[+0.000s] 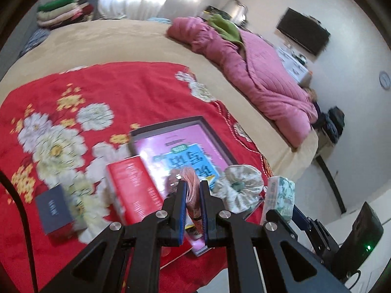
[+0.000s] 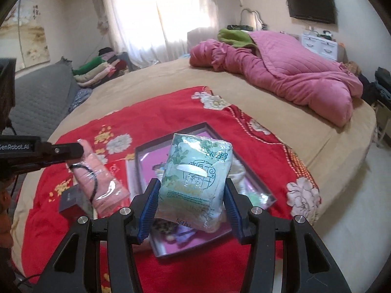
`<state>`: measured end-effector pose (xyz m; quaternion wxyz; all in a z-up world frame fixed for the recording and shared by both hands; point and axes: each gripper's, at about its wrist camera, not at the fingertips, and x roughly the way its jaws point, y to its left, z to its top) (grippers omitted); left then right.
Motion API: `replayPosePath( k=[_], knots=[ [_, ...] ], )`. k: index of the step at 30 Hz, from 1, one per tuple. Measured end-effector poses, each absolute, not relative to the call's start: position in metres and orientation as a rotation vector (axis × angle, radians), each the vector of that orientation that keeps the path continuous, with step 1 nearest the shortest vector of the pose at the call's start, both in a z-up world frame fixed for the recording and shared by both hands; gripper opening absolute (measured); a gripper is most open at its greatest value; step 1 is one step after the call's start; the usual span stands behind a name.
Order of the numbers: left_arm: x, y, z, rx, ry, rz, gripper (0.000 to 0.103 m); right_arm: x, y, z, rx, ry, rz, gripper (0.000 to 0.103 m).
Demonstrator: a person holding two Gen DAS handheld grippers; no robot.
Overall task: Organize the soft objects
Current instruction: 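Carry the wet-wipe pack with the right gripper while the left carries the pink pouch to the tray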
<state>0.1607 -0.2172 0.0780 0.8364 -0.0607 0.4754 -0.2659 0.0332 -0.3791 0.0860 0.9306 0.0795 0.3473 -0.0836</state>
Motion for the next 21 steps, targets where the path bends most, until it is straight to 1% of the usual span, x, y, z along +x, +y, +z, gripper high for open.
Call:
replayPosePath(
  k=[9,17,21],
  knots=[
    [0.184,-0.28,0.051,-0.031,1.042,-0.592,0.011,0.05,-0.389,0.069,0.125,0.728,-0.137,0.053],
    [0.196,-0.295,0.031,0.033,1.067,-0.563,0.011,0.077,-0.389,0.052,0.05,0.742,-0.13,0.053],
    [0.199,-0.296,0.023,0.062,1.072,-0.553,0.011,0.09,-0.394,0.043,0.058,0.755,-0.132,0.053]
  ],
)
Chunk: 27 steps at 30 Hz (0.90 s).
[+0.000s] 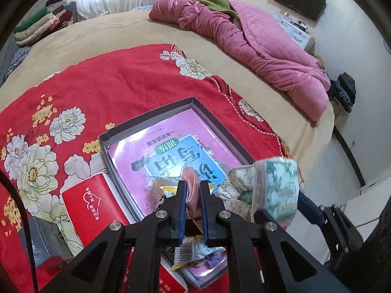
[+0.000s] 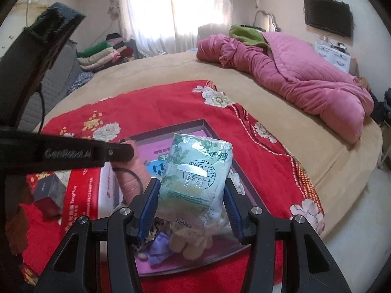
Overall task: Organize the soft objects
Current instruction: 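Carry the wet-wipe pack with the right gripper while the left carries the pink pouch to the tray, then lower the wet-wipe pack into the tray with the right gripper while the left lowers the pink pouch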
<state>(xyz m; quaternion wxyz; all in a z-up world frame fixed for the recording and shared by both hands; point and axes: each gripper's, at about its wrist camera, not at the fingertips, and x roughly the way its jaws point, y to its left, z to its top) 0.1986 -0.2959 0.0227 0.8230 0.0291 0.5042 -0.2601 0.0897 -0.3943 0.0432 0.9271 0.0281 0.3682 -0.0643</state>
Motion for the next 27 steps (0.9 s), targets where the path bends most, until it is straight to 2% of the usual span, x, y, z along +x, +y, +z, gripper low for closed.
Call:
replayPosePath(
  k=[12,14,18,20,27],
  knots=[
    [0.205,-0.295,0.009,0.079,1.095,-0.552,0.012,0.123,-0.397,0.008,0.041,0.831,-0.131,0.054],
    [0.207,-0.294,0.006,0.071,1.103,-0.553,0.012,0.126,-0.398,0.006,0.038,0.839,-0.131,0.059],
    [0.21,-0.291,0.002,0.048,1.119,-0.557,0.012,0.123,-0.396,0.008,0.04,0.826,-0.107,0.061],
    [0.211,-0.291,0.001,0.04,1.126,-0.555,0.012,0.119,-0.394,0.011,0.031,0.815,-0.105,0.073],
    [0.209,-0.293,-0.001,0.058,1.125,-0.546,0.014,0.109,-0.394,0.017,0.022,0.799,-0.134,0.073]
  ],
)
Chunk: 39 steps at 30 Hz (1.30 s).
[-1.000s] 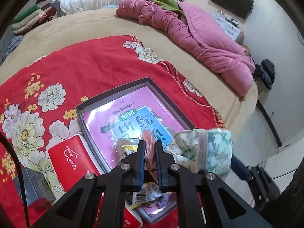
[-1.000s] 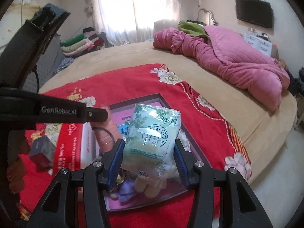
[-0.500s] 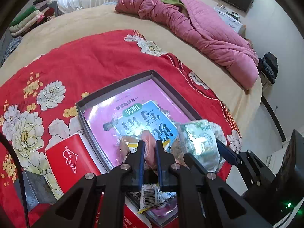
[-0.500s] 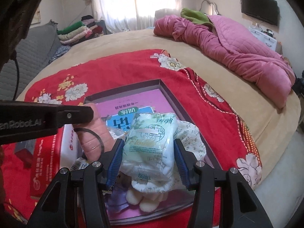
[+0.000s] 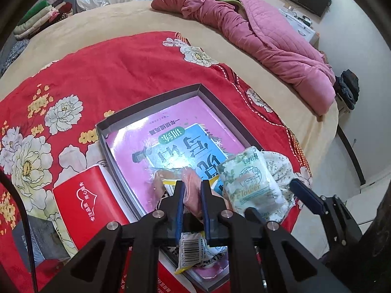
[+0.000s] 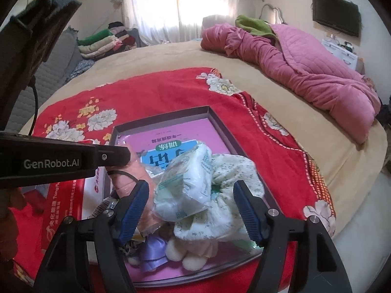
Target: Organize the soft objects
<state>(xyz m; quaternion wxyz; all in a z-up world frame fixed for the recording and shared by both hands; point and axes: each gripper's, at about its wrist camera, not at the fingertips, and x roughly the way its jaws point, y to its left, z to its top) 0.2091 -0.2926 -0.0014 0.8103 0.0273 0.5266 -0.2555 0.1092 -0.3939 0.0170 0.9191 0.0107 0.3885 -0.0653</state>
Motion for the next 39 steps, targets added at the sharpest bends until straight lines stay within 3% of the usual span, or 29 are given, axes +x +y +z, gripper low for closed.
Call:
replayPosePath(
  k=[8,12,21,25,39],
  knots=[
    [0.207,-0.288,-0.002,0.077,1.12,-0.525,0.027,0.087,-0.406,0.032,0.062,0.761,-0.174,0.074],
    [0.205,-0.287,-0.002,0.079,1.116,-0.521,0.046,0.08,-0.408,0.038,0.071,0.746,-0.183,0.074],
    [0.195,-0.284,0.007,0.101,1.075,-0.516,0.056,0.071,-0.409,0.048,0.077,0.727,-0.201,0.074],
    [0.191,-0.278,0.015,0.088,1.06,-0.514,0.067,0.067,-0.408,0.053,0.071,0.721,-0.211,0.074],
    [0.158,-0.252,0.042,0.089,1.0,-0.497,0.077,0.042,-0.395,0.071,0.072,0.712,-0.242,0.077]
  ],
)
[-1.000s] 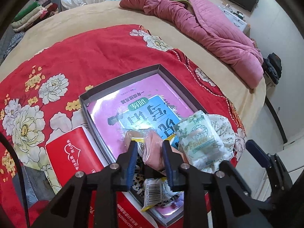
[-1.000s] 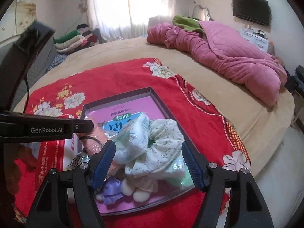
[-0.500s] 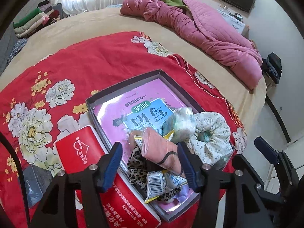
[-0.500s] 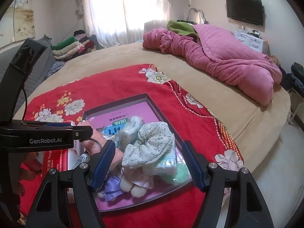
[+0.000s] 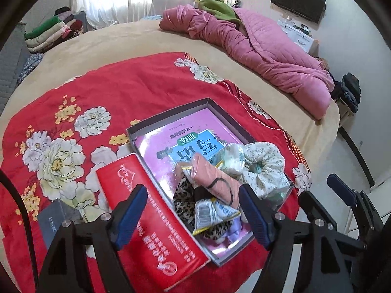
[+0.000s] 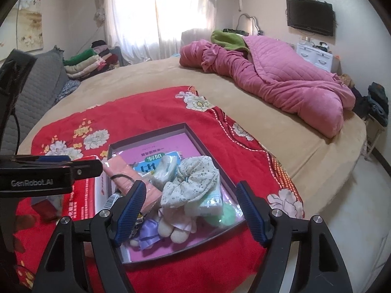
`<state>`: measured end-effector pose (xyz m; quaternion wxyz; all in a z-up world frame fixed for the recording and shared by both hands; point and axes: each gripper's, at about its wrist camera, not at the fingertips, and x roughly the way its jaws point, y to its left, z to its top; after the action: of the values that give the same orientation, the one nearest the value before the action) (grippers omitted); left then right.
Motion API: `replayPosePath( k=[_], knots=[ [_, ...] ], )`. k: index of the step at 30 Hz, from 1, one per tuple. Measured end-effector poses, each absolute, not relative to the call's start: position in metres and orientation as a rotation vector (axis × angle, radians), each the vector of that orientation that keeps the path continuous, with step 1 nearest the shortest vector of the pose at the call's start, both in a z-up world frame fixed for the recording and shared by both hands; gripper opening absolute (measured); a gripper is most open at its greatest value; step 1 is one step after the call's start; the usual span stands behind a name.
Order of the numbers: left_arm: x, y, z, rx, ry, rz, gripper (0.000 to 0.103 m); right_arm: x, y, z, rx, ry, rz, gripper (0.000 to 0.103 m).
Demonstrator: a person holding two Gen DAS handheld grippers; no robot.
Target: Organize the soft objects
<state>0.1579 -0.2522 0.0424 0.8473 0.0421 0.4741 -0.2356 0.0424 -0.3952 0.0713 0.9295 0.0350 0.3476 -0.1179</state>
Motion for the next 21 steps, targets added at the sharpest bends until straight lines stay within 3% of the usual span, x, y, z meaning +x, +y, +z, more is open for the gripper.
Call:
replayPosePath(
  k=[21],
  knots=[
    [0.063,-0.181,0.057,0.109,0.936,-0.451,0.079,-0.033,-0.327,0.089,0.157,0.716,-0.323,0.08]
  ],
)
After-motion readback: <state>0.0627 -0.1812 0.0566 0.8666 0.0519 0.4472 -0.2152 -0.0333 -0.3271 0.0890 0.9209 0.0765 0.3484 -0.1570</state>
